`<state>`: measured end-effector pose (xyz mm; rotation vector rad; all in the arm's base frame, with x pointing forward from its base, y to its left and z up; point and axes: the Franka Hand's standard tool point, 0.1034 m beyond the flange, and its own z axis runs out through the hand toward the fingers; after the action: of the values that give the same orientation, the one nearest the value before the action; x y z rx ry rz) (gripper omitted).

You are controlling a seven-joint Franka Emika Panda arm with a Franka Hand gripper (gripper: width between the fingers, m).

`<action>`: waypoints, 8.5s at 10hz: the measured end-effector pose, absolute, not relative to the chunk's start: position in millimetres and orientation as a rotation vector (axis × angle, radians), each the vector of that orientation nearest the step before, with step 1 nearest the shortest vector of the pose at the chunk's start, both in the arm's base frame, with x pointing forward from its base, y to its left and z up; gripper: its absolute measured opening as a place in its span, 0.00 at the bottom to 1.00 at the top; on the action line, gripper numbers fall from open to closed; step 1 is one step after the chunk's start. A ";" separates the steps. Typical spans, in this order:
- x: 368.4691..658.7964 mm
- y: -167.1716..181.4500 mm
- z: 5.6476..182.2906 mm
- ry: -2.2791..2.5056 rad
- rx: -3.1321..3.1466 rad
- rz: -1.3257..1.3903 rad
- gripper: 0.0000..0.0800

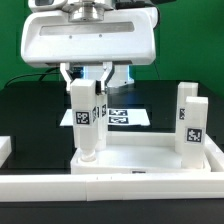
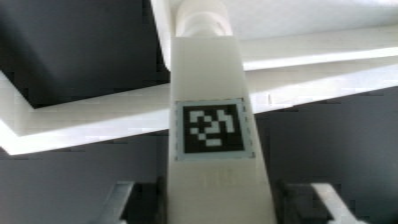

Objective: Assemble desk

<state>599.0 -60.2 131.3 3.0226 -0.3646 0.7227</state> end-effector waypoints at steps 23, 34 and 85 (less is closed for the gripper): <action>607.9 -53.5 119.7 -0.386 2.964 0.803 0.81; 608.3 -62.2 136.8 -0.439 3.317 -0.118 0.81; 628.8 -44.5 103.3 -1.130 2.995 0.085 0.36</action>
Offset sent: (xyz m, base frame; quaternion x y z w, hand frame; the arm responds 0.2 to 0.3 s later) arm 0.0121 -0.0001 -0.0100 -0.0101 0.0065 0.0082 0.9999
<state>628.8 -44.5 103.3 2.9945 -1.1299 0.0850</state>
